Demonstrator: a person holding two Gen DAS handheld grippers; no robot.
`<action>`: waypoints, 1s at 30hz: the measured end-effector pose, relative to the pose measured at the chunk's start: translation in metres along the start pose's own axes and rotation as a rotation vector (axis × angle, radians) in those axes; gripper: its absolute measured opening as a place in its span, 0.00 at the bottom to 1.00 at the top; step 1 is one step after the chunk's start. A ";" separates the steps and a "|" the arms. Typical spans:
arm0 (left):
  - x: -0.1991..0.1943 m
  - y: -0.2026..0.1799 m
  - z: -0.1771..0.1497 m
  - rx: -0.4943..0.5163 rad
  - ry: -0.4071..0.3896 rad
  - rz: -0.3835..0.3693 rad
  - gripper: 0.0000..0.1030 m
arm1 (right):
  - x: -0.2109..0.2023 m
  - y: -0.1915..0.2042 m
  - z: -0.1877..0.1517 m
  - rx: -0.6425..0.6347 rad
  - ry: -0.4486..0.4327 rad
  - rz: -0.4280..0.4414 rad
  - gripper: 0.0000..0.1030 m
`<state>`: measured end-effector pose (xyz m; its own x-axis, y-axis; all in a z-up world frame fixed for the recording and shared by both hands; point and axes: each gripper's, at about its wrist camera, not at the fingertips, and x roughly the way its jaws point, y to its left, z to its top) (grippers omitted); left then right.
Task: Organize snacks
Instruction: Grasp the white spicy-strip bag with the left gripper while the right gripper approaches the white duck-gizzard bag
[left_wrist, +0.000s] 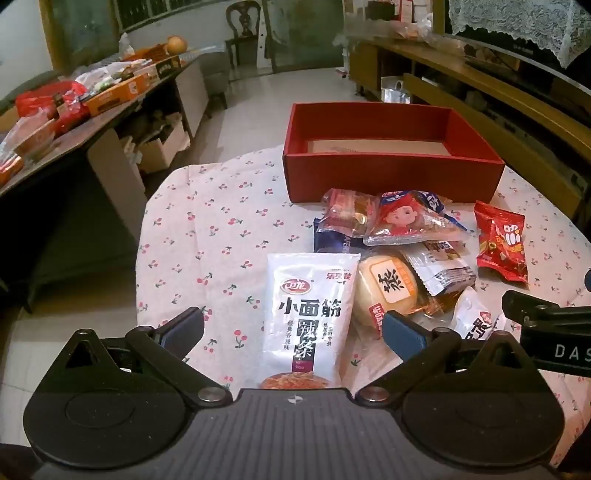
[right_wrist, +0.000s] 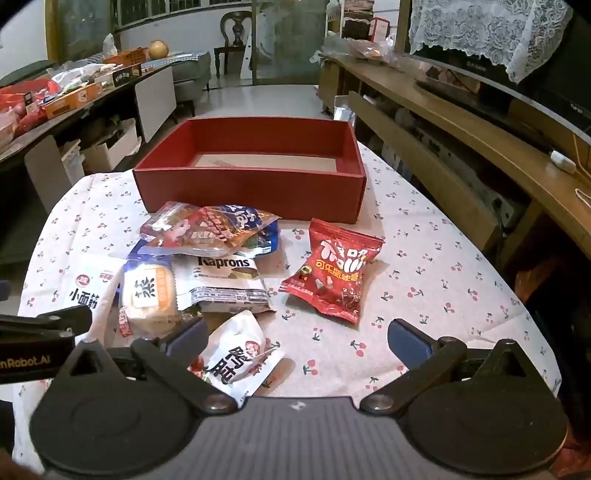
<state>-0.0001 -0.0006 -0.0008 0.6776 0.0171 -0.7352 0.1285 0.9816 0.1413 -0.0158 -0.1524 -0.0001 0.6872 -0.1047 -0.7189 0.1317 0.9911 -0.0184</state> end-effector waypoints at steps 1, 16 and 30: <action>0.000 0.000 0.000 -0.003 0.004 -0.002 1.00 | 0.000 0.000 0.000 0.000 0.001 0.001 1.00; 0.005 0.001 -0.002 -0.010 0.039 -0.015 1.00 | 0.006 0.005 -0.005 -0.008 0.030 0.001 1.00; 0.008 -0.001 -0.003 0.004 0.053 -0.036 1.00 | 0.010 0.002 -0.002 0.000 0.054 0.014 1.00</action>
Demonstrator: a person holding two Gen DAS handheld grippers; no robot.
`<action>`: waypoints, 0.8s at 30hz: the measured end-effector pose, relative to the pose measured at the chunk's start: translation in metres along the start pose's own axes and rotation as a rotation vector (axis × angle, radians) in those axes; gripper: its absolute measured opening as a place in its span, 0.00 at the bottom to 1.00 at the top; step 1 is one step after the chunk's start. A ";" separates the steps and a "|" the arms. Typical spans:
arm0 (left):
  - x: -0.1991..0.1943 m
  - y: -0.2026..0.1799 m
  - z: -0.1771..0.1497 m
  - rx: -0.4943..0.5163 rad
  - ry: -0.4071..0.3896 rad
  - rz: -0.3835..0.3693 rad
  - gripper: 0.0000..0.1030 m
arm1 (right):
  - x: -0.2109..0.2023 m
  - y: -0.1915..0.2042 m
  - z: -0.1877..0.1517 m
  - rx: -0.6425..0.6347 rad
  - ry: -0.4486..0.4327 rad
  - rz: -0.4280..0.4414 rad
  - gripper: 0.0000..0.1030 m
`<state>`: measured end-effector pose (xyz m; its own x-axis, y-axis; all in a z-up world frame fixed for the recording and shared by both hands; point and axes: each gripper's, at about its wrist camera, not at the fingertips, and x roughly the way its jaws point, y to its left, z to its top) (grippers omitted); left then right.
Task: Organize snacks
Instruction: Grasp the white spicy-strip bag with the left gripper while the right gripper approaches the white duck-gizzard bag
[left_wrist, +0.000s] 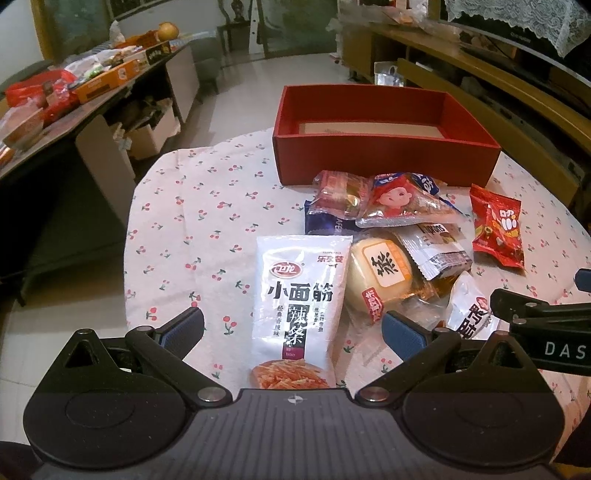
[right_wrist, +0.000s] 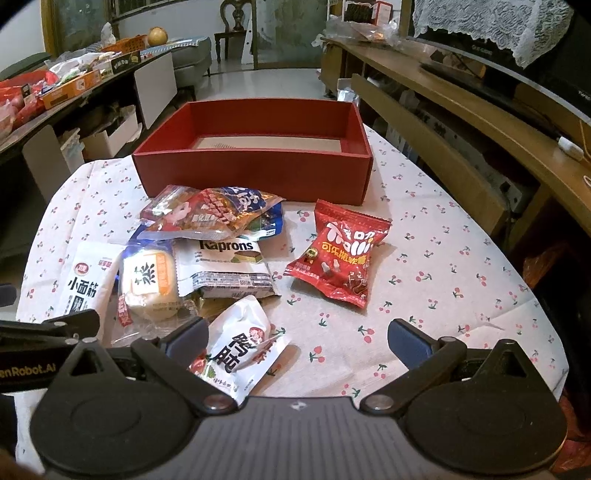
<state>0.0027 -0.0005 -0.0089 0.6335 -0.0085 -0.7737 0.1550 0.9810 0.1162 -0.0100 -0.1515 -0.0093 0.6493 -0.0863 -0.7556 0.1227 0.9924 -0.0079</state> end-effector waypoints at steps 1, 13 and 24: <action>0.000 0.000 0.000 0.000 0.001 -0.001 1.00 | 0.000 0.000 0.000 0.000 0.001 0.000 1.00; 0.003 0.003 0.002 -0.002 0.011 -0.005 1.00 | 0.004 0.000 0.001 0.003 0.024 0.004 1.00; 0.020 0.014 0.008 -0.039 0.058 -0.008 1.00 | 0.007 -0.003 0.003 0.025 0.048 0.027 1.00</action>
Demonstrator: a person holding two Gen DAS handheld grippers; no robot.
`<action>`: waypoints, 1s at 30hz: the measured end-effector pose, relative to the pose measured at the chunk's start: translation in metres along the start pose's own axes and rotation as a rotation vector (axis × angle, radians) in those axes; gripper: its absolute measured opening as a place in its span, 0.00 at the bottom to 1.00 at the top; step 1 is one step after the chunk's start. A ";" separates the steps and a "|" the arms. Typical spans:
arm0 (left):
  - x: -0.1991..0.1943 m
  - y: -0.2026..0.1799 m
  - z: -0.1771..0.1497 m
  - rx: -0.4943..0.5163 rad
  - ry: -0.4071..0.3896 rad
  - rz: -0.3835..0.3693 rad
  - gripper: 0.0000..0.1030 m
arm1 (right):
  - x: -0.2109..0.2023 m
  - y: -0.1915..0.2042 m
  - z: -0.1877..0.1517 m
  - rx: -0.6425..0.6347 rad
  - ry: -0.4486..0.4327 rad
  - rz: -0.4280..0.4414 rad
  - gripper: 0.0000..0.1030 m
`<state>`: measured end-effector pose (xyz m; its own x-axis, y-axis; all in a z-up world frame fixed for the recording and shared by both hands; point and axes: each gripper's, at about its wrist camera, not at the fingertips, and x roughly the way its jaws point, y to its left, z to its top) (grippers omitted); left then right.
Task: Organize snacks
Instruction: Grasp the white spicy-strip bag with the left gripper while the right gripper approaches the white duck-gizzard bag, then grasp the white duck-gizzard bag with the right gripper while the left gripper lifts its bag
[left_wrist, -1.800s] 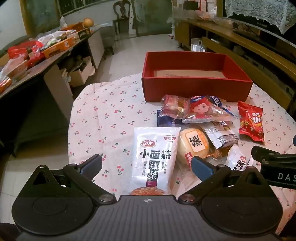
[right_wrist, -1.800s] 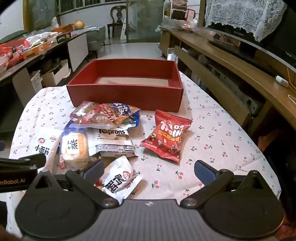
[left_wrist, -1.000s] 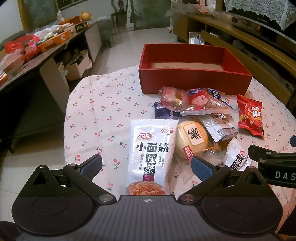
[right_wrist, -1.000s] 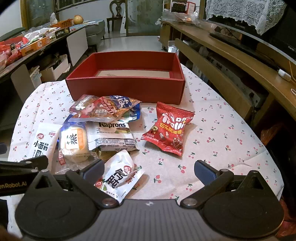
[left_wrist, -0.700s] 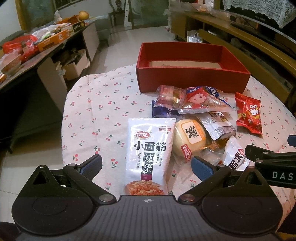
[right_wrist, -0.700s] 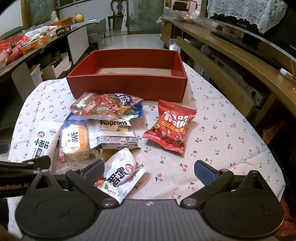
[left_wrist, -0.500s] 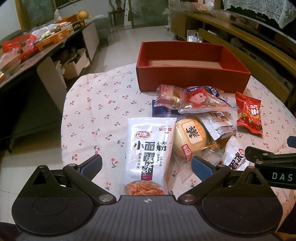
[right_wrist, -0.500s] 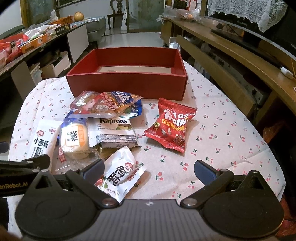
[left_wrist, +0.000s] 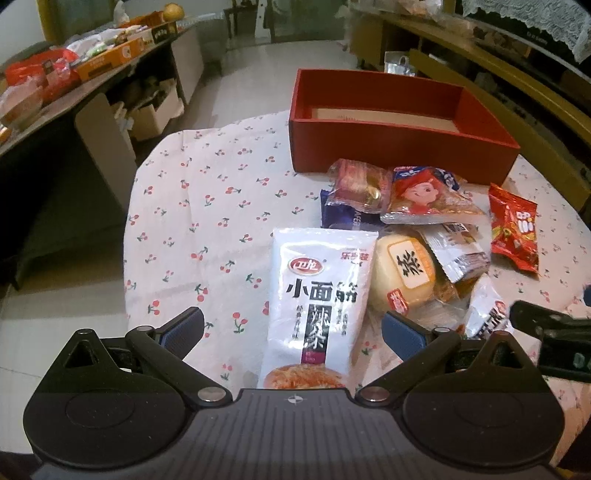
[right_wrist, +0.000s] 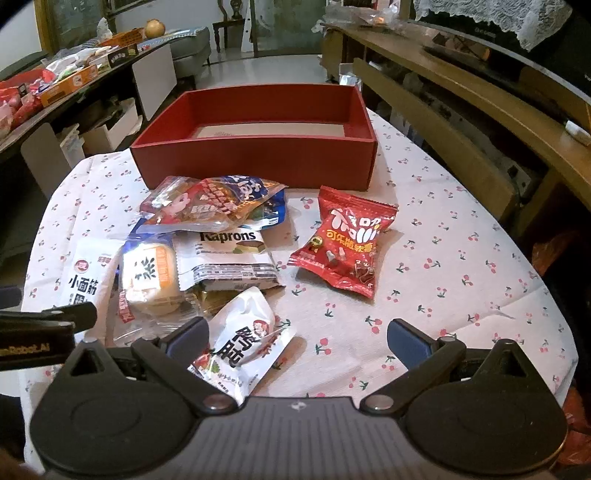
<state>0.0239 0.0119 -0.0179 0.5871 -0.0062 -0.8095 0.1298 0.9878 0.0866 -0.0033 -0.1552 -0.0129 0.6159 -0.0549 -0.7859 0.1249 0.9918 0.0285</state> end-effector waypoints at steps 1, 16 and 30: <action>0.004 -0.002 0.003 0.008 0.004 -0.001 1.00 | 0.000 0.000 0.000 0.002 0.002 0.004 1.00; 0.031 0.002 -0.006 0.013 0.135 -0.036 0.59 | 0.006 -0.025 0.004 0.082 0.043 -0.001 0.97; 0.011 0.003 -0.013 0.006 0.125 -0.146 0.51 | 0.030 0.007 0.005 0.186 0.166 0.053 0.89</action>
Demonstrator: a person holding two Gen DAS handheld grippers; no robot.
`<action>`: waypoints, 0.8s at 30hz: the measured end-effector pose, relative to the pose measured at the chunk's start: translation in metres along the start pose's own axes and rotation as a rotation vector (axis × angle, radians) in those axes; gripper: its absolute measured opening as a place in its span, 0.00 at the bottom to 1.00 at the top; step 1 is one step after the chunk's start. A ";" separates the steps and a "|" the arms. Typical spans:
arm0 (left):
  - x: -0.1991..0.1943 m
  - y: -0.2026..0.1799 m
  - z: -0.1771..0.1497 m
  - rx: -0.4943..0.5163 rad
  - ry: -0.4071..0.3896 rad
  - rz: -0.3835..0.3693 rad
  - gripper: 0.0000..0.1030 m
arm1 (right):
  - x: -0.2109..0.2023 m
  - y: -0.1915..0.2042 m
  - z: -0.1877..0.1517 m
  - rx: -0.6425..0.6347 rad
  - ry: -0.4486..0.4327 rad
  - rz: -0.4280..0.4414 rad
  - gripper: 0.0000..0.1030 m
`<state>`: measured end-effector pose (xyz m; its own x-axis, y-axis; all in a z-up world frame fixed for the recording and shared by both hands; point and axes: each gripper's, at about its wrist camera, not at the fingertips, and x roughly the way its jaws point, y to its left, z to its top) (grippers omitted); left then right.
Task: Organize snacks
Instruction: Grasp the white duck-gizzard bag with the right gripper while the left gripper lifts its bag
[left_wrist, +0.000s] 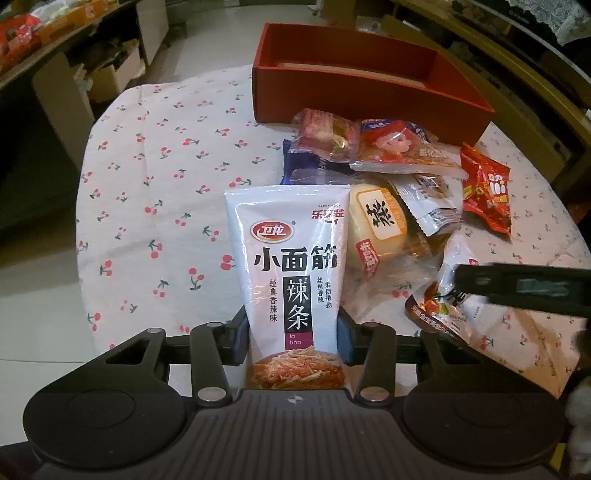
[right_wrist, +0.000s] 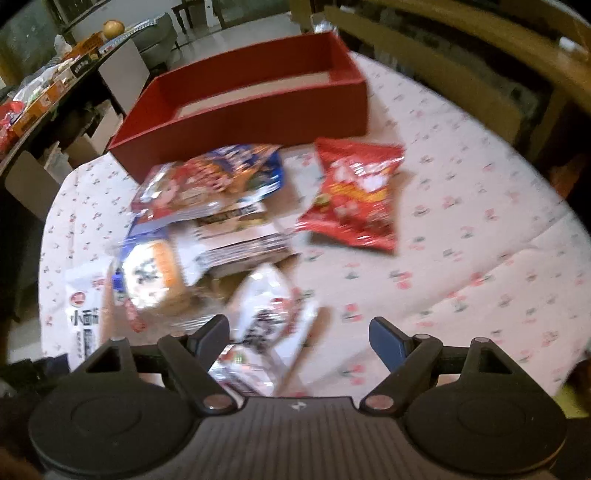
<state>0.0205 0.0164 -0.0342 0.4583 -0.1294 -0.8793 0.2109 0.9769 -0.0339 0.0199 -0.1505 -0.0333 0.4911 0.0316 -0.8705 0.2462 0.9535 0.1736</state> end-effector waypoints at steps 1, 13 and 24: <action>0.001 0.001 0.000 -0.004 0.004 -0.001 0.51 | 0.005 0.006 -0.001 -0.015 0.006 -0.012 0.89; 0.002 0.004 -0.002 -0.033 0.034 -0.037 0.51 | 0.008 -0.009 -0.003 -0.171 0.041 -0.048 0.41; 0.002 0.002 -0.005 -0.027 0.040 -0.038 0.54 | -0.015 -0.053 -0.002 -0.136 0.083 -0.045 0.63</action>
<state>0.0175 0.0184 -0.0387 0.4155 -0.1604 -0.8953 0.2042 0.9757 -0.0800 -0.0023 -0.2008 -0.0307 0.4100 0.0072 -0.9120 0.1480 0.9862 0.0743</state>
